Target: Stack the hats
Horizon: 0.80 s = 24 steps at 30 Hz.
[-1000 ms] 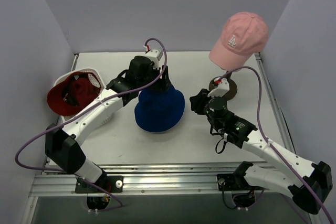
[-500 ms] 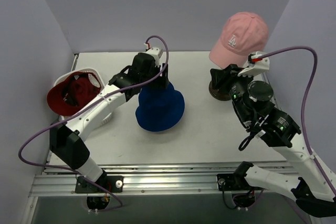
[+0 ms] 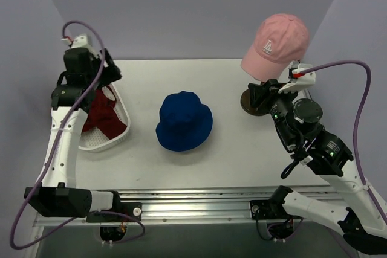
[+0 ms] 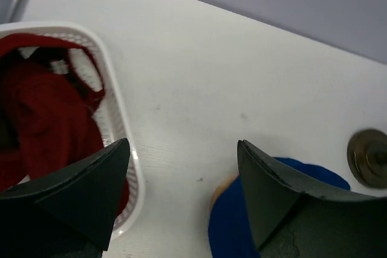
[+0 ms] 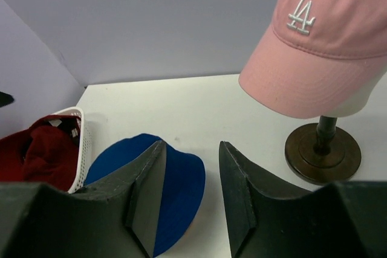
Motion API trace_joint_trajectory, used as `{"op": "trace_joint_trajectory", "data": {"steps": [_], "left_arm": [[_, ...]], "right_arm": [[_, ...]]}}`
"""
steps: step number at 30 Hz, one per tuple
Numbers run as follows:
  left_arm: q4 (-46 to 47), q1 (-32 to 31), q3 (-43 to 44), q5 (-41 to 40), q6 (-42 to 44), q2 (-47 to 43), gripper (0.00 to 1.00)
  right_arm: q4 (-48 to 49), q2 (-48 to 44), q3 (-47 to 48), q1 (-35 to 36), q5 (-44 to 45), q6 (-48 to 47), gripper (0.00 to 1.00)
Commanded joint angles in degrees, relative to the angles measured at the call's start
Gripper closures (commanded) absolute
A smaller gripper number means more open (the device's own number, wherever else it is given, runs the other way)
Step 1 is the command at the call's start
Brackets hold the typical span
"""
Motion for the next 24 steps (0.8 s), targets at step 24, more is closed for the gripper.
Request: {"op": "trace_joint_trajectory", "data": {"steps": [24], "left_arm": [[3.2, 31.6, -17.4, 4.5, -1.6, 2.2, 0.23]], "right_arm": [[7.6, -5.3, -9.3, 0.2, -6.2, -1.7, 0.61]]}}
